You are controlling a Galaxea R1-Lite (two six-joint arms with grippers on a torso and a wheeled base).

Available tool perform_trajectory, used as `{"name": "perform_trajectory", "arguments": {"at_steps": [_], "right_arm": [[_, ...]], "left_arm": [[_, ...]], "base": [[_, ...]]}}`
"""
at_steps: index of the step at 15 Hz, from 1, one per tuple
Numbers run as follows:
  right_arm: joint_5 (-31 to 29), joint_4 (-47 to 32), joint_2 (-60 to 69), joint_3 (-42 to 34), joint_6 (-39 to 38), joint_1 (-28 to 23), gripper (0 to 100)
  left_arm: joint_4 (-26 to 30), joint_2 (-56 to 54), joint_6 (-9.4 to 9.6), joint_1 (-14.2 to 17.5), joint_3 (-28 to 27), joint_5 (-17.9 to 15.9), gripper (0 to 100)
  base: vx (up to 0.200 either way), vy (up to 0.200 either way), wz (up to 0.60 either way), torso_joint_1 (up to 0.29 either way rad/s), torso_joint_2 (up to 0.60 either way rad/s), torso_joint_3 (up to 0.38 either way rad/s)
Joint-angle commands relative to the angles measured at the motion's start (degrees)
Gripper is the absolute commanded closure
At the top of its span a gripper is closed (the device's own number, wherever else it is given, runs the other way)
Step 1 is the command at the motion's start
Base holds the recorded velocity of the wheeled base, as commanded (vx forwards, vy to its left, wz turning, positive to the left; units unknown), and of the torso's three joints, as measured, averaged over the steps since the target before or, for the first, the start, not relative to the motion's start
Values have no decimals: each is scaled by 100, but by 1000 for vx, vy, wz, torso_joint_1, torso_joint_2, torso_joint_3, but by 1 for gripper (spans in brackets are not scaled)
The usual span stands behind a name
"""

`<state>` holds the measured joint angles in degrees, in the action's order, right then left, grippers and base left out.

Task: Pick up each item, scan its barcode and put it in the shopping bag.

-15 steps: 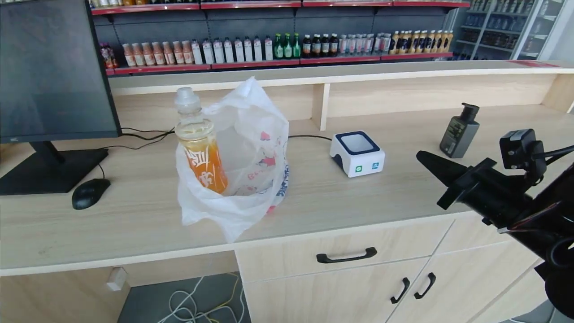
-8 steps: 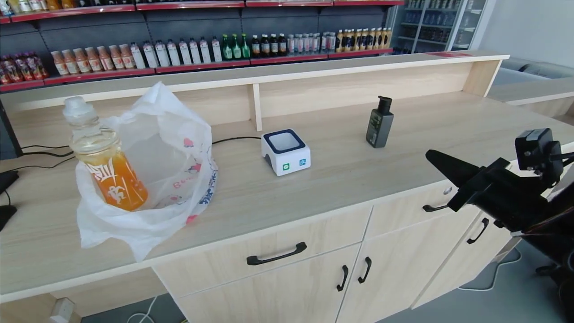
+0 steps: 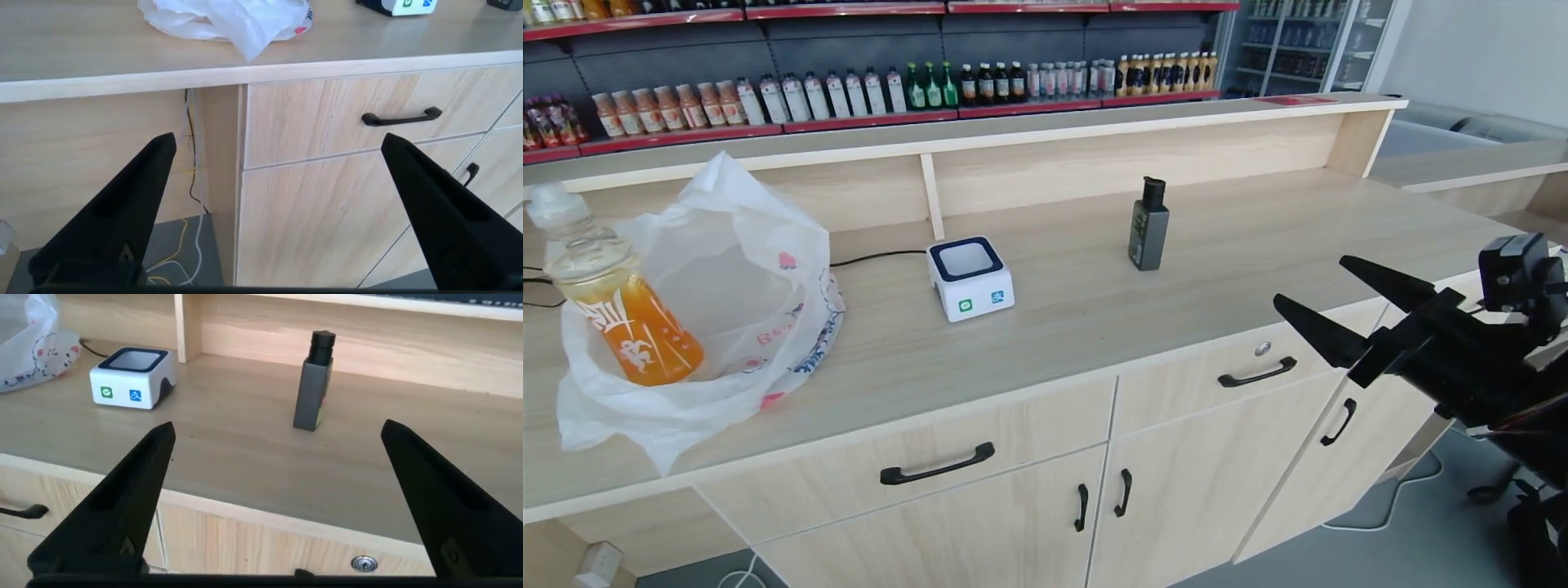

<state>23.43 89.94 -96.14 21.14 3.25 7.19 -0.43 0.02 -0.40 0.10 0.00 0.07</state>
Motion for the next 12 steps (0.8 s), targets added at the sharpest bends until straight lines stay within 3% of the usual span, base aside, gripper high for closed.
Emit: {"name": "perform_trajectory", "arguments": {"at_steps": [1,7,12], "right_arm": [[4,6,-63,-22,-9,1,0],[4,6,-160,-22,-9,-78,0],[4,6,-169,-66,-9,-78,0]], "left_arm": [[-1,6,-4,-1,0,1,0],[-1,6,-4,-1,0,1,0],[-1,6,5,-1,0,1,0]], "base": [[0,-200,600,2,-2,12],[0,-200,600,0,2,1],[0,-200,0,1,3,5]]}}
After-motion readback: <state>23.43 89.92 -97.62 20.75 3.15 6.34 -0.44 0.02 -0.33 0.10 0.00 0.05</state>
